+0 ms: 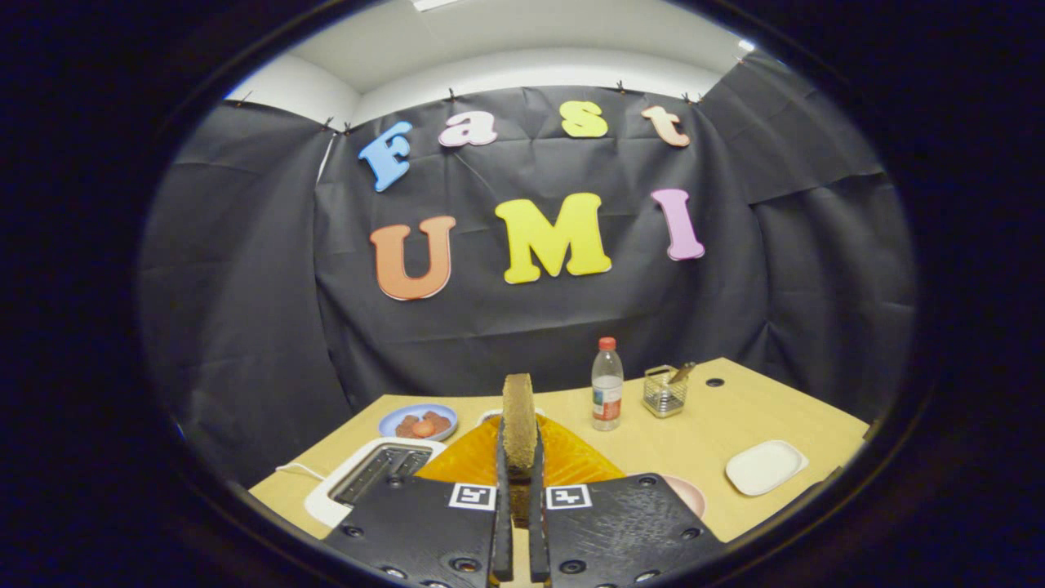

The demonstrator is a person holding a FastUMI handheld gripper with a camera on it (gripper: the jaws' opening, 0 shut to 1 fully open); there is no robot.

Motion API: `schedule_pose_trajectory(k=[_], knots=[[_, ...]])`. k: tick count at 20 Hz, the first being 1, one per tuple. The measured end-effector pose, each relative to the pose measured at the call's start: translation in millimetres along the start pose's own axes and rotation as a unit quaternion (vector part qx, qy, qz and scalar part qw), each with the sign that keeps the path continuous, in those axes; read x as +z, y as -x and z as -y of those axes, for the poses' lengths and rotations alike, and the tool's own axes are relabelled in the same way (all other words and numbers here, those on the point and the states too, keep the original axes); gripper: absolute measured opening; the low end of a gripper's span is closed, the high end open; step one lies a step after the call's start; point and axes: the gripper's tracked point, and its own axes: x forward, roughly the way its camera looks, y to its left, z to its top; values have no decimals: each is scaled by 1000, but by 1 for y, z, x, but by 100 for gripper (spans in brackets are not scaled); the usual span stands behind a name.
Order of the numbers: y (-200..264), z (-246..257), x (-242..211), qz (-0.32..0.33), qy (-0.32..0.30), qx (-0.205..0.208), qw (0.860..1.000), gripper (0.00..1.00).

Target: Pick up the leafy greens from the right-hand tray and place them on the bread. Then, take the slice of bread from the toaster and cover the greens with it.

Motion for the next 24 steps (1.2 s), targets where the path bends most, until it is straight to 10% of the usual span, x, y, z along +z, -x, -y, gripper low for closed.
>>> schedule_pose_trajectory(k=[17,24], knots=[[-44,91,-115,-79,-115,-17,990,8],[-47,139,-137,-106,-92,-42,989,28]])
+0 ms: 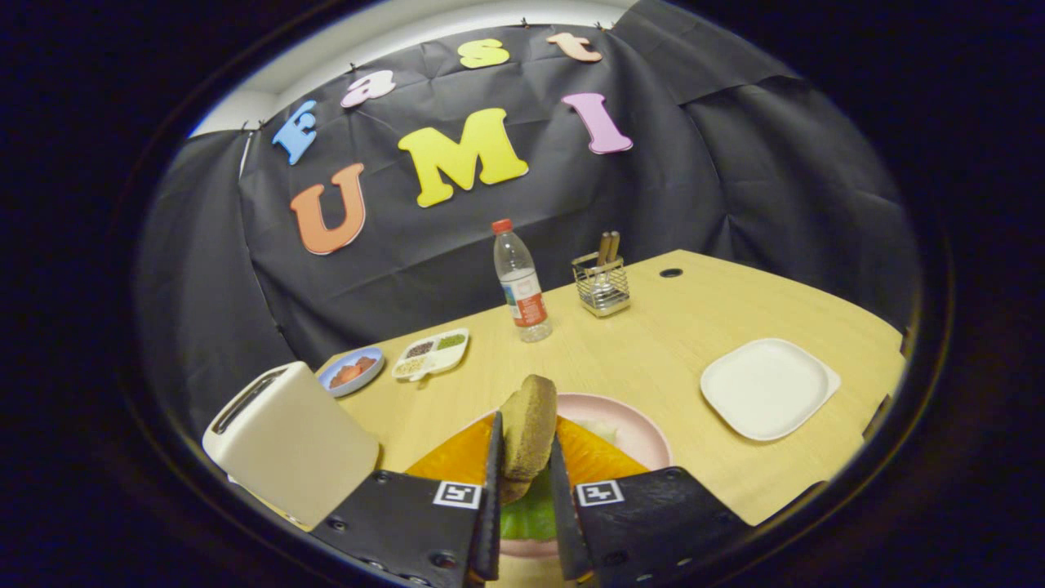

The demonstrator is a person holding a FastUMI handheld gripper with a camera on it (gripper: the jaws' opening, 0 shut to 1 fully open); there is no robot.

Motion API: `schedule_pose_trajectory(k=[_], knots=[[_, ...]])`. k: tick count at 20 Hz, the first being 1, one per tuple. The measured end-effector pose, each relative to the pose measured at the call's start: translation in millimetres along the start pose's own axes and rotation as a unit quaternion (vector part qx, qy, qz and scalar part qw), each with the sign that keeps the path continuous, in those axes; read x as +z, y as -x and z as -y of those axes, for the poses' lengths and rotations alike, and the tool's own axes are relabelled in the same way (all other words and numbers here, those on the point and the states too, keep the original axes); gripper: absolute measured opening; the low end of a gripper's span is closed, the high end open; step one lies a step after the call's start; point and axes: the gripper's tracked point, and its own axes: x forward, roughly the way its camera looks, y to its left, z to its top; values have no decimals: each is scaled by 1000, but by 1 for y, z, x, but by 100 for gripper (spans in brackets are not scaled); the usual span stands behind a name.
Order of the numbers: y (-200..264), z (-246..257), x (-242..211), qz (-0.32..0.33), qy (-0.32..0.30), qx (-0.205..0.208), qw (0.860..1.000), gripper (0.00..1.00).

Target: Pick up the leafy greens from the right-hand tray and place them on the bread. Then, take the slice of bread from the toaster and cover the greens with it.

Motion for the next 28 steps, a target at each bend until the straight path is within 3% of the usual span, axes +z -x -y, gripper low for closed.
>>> schedule_pose_trajectory(k=[1,2,8,13,18,22,28], knots=[[-1,5,-1,-3,-1,-2,1000,36],[-1,10,-4,-6,-1,-4,1000,35],[-4,31,-2,-9,13,-19,1000,73],[21,32,33,48,52,-23,997,94],[72,24,90,135,114,-22,984,96],[116,17,120,166,136,-7,977,96],[179,6,125,198,156,21,967,96]])
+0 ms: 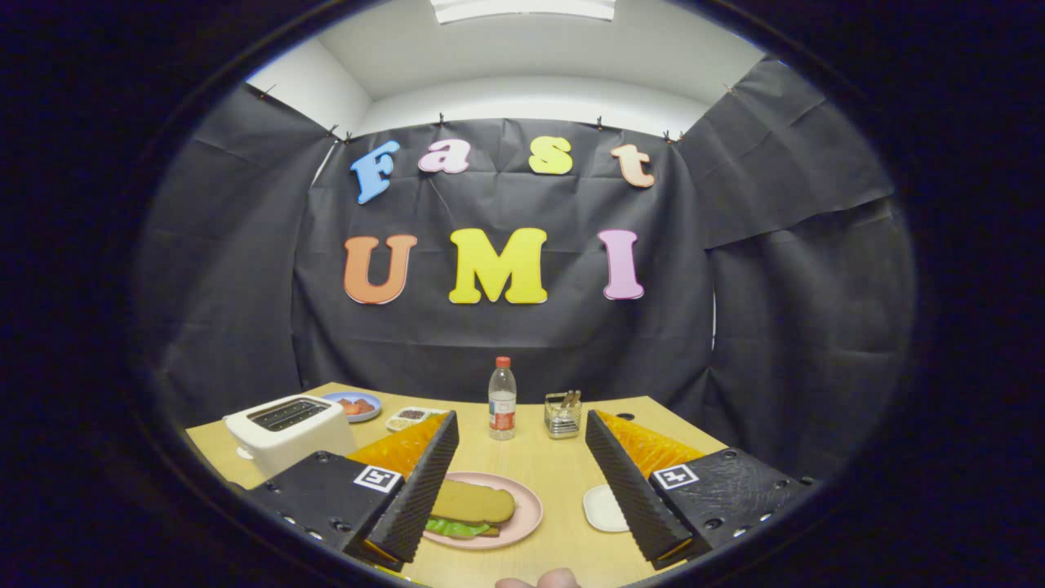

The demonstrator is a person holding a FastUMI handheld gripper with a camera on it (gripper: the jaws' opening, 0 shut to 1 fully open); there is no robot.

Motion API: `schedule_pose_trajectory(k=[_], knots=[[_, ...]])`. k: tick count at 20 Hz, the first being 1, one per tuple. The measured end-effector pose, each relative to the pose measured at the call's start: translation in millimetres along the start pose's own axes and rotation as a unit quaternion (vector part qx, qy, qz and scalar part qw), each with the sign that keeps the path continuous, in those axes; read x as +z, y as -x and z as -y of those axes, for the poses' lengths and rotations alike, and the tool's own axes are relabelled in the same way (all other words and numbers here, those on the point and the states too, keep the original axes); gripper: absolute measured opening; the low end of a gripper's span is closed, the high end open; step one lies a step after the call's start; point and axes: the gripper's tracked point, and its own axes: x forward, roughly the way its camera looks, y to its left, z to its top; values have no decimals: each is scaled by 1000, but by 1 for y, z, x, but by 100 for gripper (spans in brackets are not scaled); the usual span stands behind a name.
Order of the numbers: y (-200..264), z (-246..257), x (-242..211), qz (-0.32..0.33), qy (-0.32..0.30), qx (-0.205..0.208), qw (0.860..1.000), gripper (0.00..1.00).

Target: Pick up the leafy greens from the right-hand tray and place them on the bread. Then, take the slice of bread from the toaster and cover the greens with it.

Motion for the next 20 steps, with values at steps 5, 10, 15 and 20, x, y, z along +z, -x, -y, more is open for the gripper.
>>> schedule_pose_trajectory(k=[5,10,15,20], knots=[[31,-10,13,43,19,4,999,96],[41,-17,22,60,27,7,998,94],[41,-17,26,63,15,10,998,94],[40,-15,25,61,17,3,998,93]])
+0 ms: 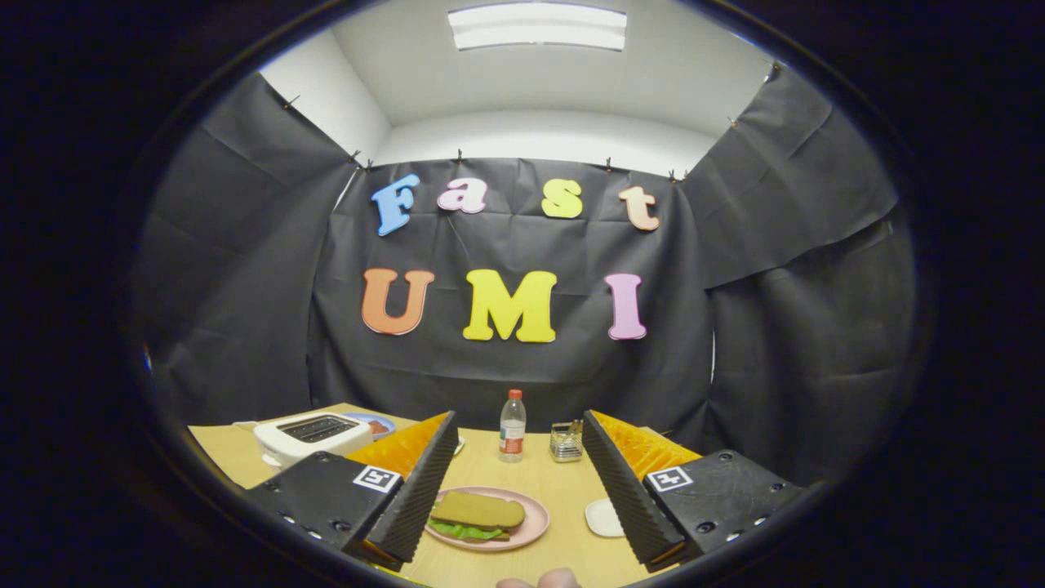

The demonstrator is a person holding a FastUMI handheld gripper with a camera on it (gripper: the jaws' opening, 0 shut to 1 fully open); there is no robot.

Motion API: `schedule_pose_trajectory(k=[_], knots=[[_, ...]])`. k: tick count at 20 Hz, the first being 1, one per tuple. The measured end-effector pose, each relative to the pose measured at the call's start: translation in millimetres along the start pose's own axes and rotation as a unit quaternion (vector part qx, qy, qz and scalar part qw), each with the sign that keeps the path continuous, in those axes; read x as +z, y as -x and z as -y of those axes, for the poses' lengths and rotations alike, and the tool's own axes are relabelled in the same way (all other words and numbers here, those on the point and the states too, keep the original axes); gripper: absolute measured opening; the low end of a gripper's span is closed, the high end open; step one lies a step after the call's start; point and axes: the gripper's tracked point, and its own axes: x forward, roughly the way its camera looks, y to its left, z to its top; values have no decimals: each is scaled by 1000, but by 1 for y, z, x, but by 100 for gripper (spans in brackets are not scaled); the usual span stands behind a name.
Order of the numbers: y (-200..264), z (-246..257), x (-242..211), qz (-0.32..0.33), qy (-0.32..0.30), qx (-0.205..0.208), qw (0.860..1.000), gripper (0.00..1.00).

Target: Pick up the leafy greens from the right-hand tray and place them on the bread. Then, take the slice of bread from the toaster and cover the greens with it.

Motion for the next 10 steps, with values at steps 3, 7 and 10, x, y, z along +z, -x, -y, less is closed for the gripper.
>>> schedule_pose_trajectory(k=[3,7,10], knots=[[-2,-1,-4,-6,-5,0,1000,93],[-9,3,-6,-5,-8,-4,1000,94],[-14,6,-8,-2,-11,-8,1000,93]])
